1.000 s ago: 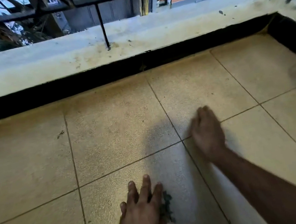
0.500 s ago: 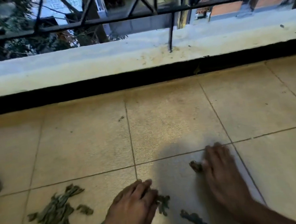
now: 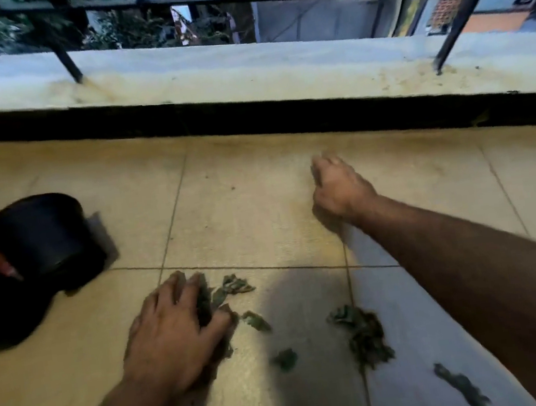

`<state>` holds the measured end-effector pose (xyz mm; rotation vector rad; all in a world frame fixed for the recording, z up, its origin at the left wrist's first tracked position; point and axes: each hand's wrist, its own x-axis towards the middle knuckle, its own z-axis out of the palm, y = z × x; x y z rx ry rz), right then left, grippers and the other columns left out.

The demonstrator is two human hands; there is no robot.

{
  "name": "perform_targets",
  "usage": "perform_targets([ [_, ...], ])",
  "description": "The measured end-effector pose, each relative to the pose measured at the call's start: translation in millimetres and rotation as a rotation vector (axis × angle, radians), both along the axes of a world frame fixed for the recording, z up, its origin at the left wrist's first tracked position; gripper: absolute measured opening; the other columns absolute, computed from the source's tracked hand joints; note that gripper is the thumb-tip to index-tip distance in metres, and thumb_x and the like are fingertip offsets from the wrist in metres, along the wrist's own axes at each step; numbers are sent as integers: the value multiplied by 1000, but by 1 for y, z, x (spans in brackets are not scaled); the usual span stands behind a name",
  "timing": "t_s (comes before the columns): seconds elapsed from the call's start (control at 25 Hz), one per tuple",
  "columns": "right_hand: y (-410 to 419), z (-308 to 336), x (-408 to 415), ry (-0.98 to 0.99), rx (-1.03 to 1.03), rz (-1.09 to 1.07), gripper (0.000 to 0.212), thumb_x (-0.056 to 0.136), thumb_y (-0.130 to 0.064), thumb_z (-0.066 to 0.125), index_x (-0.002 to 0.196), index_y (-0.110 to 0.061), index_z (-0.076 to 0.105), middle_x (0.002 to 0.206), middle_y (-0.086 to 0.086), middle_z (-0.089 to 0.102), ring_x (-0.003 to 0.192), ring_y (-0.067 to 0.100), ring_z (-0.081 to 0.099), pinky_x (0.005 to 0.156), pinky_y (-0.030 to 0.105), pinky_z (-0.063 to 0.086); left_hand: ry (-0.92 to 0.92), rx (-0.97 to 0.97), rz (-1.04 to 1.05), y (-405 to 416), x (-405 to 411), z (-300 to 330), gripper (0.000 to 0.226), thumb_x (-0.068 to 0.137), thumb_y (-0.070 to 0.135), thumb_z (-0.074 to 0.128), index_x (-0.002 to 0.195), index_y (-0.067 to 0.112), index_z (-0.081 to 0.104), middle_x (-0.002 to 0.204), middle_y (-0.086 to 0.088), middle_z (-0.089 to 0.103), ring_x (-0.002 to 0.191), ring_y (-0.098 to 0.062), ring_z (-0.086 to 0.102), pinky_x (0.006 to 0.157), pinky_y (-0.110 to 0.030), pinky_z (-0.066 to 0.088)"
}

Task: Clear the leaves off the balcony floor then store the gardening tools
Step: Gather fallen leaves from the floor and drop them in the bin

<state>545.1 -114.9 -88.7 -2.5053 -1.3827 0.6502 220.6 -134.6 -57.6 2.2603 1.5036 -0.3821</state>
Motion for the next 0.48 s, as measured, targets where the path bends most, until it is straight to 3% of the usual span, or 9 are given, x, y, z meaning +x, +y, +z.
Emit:
perform_targets([
  [0.12,14,-7,-19,-72,-108,82,77,88,-11,51,160,-13,24,170,9,15,155,30,21,124,42,26,-99,-56,75,-1,-21,-7,63,100,54,34,158,35,22,166,5,15,148,-21,22,118,-42,30],
  [0.24,-32,-5,-73,-16,-50,127,72,98,-15,43,163,-11,13,172,9,7,158,25,9,128,40,13,-161,-46,72,-3,-39,-12,53,104,40,36,157,35,29,165,9,20,147,-17,23,119,-35,25],
  [0.4,-120,14,-137,151,-57,352,62,106,-27,39,164,-29,15,171,-11,8,156,9,9,127,36,17,-236,-38,39,-1,-48,-10,52,104,32,39,155,35,32,161,9,30,144,-14,30,119,-34,28],
  [0.48,-146,26,-128,153,-88,320,61,105,-29,44,161,-32,21,168,-12,21,152,10,23,123,36,28,-249,-34,75,5,-52,-7,60,100,35,47,157,32,29,159,4,33,142,-18,33,118,-38,32],
])
